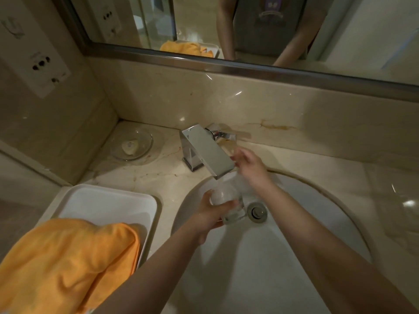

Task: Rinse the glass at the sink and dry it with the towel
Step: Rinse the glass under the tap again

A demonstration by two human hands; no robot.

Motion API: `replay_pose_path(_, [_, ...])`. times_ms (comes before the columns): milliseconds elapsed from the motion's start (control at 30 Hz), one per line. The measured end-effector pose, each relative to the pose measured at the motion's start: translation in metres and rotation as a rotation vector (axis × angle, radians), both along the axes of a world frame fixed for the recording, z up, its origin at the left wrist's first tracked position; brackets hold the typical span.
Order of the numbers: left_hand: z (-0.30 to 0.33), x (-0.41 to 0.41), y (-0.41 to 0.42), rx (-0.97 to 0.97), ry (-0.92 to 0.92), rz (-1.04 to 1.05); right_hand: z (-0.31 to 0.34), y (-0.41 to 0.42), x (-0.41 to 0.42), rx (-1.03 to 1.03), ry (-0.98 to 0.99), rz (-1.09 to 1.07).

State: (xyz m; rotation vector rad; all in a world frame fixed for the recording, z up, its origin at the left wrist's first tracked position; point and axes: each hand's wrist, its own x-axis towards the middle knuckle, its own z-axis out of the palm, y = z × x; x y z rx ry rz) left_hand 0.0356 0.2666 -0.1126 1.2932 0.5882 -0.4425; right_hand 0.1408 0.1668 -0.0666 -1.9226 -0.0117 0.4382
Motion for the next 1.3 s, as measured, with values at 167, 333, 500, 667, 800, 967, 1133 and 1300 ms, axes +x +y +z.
replay_pose_path(167, [-0.011, 0.006, 0.002, -0.059, 0.007, -0.005, -0.022, -0.019, -0.042, 0.091, 0.347, 0.041])
replay_pose_path(333, [-0.014, 0.013, -0.005, -0.062, 0.015, -0.004, -0.035, -0.011, -0.062, 0.121, 0.452, 0.067])
replay_pose_path(500, [-0.017, 0.015, -0.019, -0.004, 0.083, 0.108, -0.039, -0.002, -0.069, 0.152, 0.39, 0.005])
replay_pose_path(667, [-0.013, 0.01, -0.016, -0.017, 0.061, 0.111, -0.042, -0.001, -0.074, 0.165, 0.385, -0.006])
replay_pose_path(800, [-0.002, 0.016, -0.006, -0.076, 0.088, 0.229, -0.044, 0.004, -0.085, 0.249, 0.425, -0.016])
replay_pose_path(967, [0.002, 0.027, 0.006, -0.155, 0.134, 0.318, -0.047, 0.003, -0.094, 0.35, 0.468, -0.01])
replay_pose_path(1133, [-0.004, 0.027, -0.015, 0.249, 0.013, 0.241, -0.046, 0.006, -0.086, 0.269, 0.425, -0.066])
replay_pose_path(1300, [0.004, 0.029, -0.014, 0.315, -0.013, 0.175, -0.047, 0.003, -0.087, 0.32, 0.415, -0.065])
